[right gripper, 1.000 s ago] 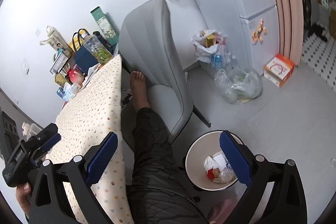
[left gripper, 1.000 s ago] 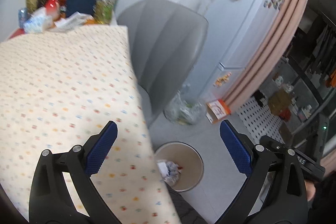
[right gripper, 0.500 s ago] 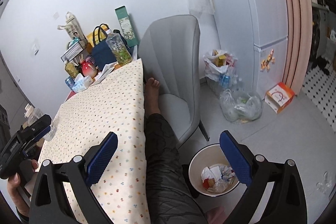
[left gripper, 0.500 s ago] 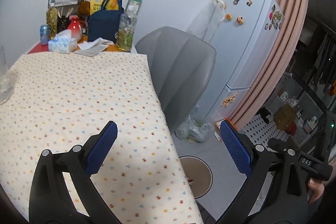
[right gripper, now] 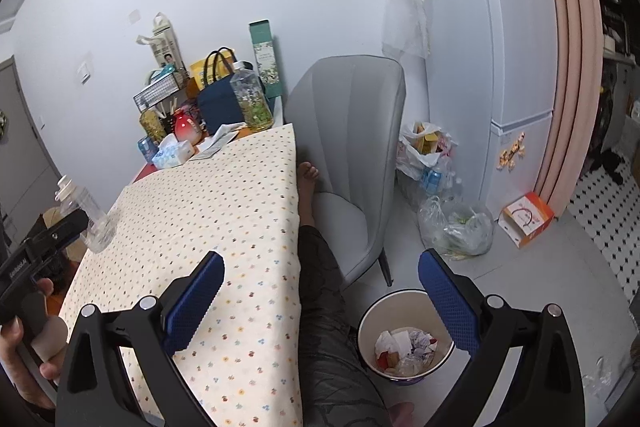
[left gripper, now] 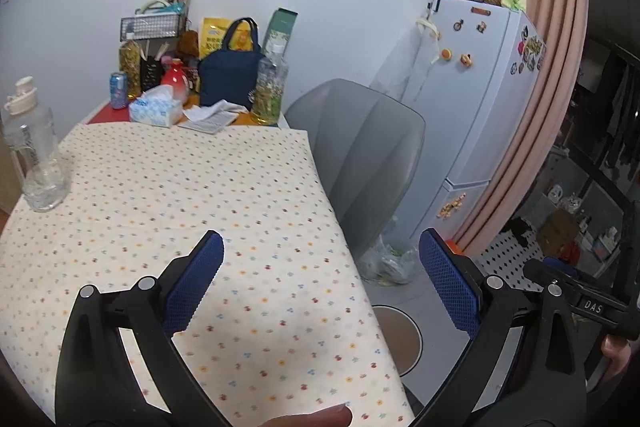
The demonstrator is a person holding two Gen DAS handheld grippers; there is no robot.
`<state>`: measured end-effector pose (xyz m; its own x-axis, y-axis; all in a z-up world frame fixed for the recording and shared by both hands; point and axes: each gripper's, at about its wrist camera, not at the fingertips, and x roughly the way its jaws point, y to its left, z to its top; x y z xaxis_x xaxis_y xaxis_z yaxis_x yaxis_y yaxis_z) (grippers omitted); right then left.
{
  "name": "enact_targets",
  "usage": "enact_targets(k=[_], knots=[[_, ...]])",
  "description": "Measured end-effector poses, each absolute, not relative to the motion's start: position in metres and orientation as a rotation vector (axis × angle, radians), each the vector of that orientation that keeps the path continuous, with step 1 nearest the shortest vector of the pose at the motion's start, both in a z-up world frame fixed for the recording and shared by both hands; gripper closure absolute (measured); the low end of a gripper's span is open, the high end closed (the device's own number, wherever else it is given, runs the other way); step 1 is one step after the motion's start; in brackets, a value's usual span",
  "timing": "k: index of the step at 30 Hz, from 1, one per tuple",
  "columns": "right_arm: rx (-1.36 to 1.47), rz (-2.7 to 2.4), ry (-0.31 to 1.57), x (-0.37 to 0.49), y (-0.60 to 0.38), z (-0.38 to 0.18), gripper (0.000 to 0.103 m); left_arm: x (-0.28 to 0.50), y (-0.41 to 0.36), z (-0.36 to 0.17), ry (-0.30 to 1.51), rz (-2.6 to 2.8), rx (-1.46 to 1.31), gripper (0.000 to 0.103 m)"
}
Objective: Collect trash
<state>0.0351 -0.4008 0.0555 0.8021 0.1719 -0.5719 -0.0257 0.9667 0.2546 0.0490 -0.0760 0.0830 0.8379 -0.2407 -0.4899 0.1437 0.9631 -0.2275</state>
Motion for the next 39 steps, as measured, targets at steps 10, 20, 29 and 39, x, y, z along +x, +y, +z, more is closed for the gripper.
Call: enact_targets(k=[10, 20, 29, 39], knots=[[0.193, 0.143, 0.608, 0.016, -0.377, 0.071, 0.008, 0.022, -0.052, 0.093, 0.51, -0.166, -0.19, 0.006], [0.161, 0.196, 0.609, 0.009, -0.354, 0.075, 0.008, 0.005, -0.036, 0.096, 0.496, -0.14, -0.189, 0.006], [0.149, 0.21, 0.616, 0.01, -0.347, 0.071, 0.008, 0.001, -0.026, 0.09, 0.504, -0.126, -0.197, 0.006], [0.151, 0.213, 0.613, 0.01, -0.345, 0.071, 0.008, 0.0, -0.023, 0.086, 0.514, -0.123, -0.196, 0.006]])
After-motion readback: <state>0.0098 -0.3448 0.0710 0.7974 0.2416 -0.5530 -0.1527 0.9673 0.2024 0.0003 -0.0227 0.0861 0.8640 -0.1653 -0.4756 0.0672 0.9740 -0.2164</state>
